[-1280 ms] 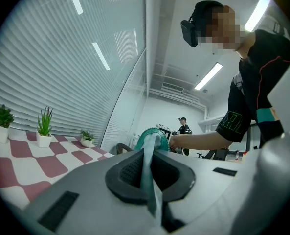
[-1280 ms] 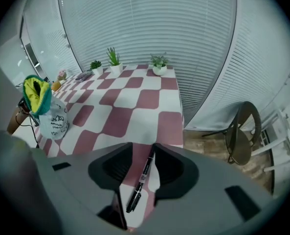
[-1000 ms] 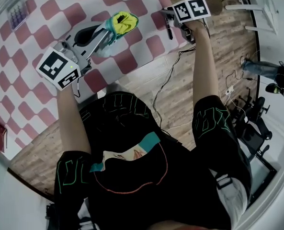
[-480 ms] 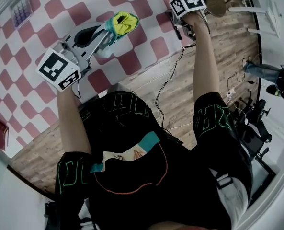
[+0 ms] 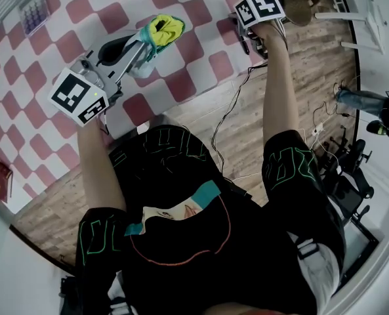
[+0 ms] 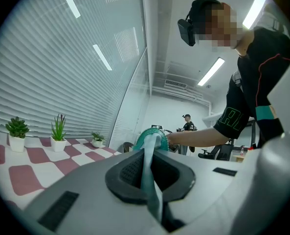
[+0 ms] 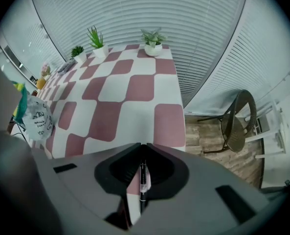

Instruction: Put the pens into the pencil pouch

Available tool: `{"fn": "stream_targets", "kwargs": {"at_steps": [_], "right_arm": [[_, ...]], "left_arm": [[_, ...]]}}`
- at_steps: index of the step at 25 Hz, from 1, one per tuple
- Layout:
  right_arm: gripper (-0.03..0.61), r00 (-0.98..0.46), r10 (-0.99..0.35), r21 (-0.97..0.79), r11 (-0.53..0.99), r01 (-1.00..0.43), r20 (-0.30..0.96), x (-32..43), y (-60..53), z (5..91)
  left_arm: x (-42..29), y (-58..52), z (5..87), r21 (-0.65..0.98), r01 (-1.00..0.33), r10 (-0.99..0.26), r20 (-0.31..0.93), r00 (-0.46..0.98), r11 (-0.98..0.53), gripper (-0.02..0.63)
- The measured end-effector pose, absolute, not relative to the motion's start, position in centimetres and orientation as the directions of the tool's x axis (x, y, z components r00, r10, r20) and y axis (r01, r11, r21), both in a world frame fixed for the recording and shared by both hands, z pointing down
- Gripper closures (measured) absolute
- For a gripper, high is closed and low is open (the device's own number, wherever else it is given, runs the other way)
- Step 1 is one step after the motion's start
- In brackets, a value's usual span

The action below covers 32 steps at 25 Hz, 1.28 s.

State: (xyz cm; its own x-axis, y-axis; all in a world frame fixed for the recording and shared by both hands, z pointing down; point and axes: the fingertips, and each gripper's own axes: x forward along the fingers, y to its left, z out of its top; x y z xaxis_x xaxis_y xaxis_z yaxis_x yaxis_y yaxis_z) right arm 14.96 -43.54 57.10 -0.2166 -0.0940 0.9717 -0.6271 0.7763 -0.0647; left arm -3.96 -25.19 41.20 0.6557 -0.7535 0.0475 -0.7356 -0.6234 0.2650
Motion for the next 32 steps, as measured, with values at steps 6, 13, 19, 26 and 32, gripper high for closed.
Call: {"fn": "stream_targets", "kwargs": {"at_steps": [6, 13, 19, 26, 32], "right_arm": [[0.54, -0.319, -0.144, -0.088, 0.786, -0.612, 0.937, 12.5, -42.2, 54.9], [0.541, -0.422, -0.204, -0.096, 0.802, -0.59, 0.883, 11.5, -41.7, 51.6], [0.541, -0.531, -0.267, -0.107, 0.814, -0.571, 0.805, 8.2, -40.4, 48.8], [0.541, -0.649, -0.331, -0.119, 0.828, -0.548, 0.685, 4.4, -39.6, 44.5], [0.541, -0.752, -0.342, -0.169, 0.844, -0.509, 0.563, 0.6, -38.4, 41.3]], "left_arm": [[-5.0, -24.1, 41.1, 0.259, -0.748, -0.767, 0.042, 0.641, -0.611, 0.614], [-5.0, -24.0, 39.8, 0.25, -0.767, -0.788, 0.026, 0.615, -0.591, 0.614], [-7.3, -22.3, 39.6, 0.241, -0.791, -0.815, -0.001, 0.58, -0.563, 0.614], [-8.5, -21.3, 38.5, 0.226, -0.815, -0.84, -0.03, 0.542, -0.533, 0.614], [-10.2, -20.0, 37.4, 0.213, -0.843, -0.867, -0.05, 0.496, -0.495, 0.614]]}}
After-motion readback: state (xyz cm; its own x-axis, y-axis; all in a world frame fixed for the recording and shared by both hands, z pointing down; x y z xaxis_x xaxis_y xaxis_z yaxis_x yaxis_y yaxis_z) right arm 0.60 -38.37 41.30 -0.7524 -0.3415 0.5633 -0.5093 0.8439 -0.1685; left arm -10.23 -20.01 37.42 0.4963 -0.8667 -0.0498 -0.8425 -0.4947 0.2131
